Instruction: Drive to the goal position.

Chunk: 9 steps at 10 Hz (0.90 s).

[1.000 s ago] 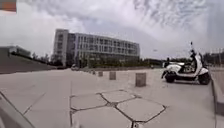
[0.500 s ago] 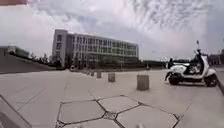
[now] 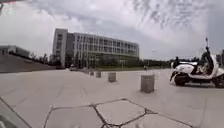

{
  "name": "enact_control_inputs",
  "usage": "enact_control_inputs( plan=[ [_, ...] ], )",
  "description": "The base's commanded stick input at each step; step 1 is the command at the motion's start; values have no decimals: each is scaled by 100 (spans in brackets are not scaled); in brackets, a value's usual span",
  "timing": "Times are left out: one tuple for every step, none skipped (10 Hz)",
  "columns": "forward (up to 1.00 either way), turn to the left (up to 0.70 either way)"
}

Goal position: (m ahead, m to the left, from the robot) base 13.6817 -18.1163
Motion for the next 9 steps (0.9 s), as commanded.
enact_control_inputs(
  plan=[
    [70, 0],
    [70, 0],
    [70, 0],
    [70, 0],
    [70, 0],
    [70, 0],
    [70, 0],
    [70, 0],
    [70, 0]
  ],
)
